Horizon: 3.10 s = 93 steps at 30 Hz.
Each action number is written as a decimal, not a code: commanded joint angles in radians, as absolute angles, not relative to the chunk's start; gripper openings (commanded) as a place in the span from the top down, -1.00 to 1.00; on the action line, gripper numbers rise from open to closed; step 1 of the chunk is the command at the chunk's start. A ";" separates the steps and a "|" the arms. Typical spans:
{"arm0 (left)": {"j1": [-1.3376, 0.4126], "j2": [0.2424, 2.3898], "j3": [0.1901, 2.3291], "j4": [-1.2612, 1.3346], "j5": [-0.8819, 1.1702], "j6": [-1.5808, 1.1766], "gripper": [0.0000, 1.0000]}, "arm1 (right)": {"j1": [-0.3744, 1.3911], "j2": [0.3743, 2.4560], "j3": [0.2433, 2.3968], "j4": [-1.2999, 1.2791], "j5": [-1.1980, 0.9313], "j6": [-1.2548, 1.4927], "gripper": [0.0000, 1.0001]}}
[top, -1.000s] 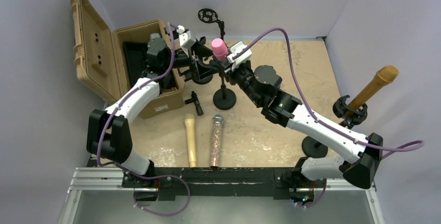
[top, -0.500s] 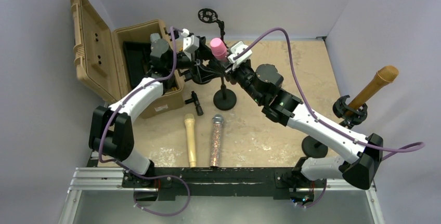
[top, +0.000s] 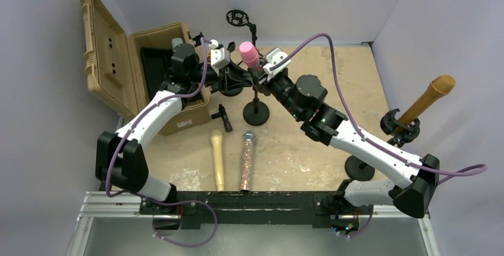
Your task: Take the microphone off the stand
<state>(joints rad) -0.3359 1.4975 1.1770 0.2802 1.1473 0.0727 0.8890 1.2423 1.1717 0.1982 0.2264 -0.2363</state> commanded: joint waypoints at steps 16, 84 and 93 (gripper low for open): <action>-0.379 1.439 1.193 0.043 1.001 0.280 1.00 | 0.867 1.149 1.348 0.448 0.263 -0.145 1.00; -0.531 1.245 1.295 -0.037 0.221 -0.151 -1.00 | 0.698 1.114 0.735 0.175 -0.117 0.517 1.00; -0.532 1.384 1.503 -0.179 0.196 -0.223 -0.90 | 0.698 1.113 0.720 0.200 -0.140 0.511 1.00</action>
<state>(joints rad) -0.5362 1.3239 1.4452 -0.1287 0.2234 -0.1925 0.6983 1.1370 0.7292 0.1356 -0.1047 0.5014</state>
